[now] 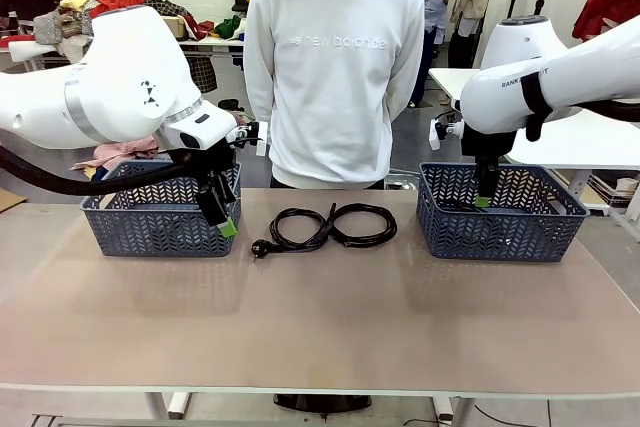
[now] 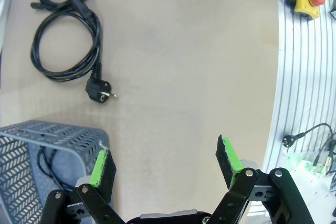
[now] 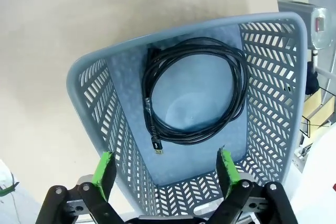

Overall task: Organize the cables according to human instructions.
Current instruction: Pick up a bundle of cables and place it in the basket indicated by the human.

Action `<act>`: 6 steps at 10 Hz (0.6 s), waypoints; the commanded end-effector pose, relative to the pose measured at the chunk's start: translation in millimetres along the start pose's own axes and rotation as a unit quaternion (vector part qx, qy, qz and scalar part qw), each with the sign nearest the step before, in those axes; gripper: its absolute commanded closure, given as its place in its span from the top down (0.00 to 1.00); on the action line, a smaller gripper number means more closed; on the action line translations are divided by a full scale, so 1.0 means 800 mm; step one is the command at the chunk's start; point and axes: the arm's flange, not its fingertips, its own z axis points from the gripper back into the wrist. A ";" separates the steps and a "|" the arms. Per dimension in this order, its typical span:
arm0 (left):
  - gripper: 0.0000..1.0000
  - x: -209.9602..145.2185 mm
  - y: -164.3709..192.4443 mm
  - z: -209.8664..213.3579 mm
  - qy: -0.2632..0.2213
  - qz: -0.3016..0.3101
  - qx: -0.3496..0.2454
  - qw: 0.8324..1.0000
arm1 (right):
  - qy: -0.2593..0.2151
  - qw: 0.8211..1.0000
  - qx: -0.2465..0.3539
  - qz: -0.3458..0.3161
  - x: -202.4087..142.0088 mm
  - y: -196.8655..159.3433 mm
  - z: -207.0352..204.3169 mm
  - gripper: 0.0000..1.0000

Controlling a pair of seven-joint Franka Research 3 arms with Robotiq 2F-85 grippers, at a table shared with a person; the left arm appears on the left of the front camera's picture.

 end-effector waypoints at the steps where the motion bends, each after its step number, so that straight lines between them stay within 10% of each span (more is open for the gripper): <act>1: 1.00 -0.001 -0.001 0.000 -0.002 0.002 -0.001 1.000 | 0.000 1.000 0.000 -0.001 -0.001 0.000 0.000 1.00; 6: 1.00 -0.001 -0.001 0.000 -0.002 0.002 -0.001 1.000 | -0.075 0.993 -0.010 -0.094 0.022 0.075 0.041 1.00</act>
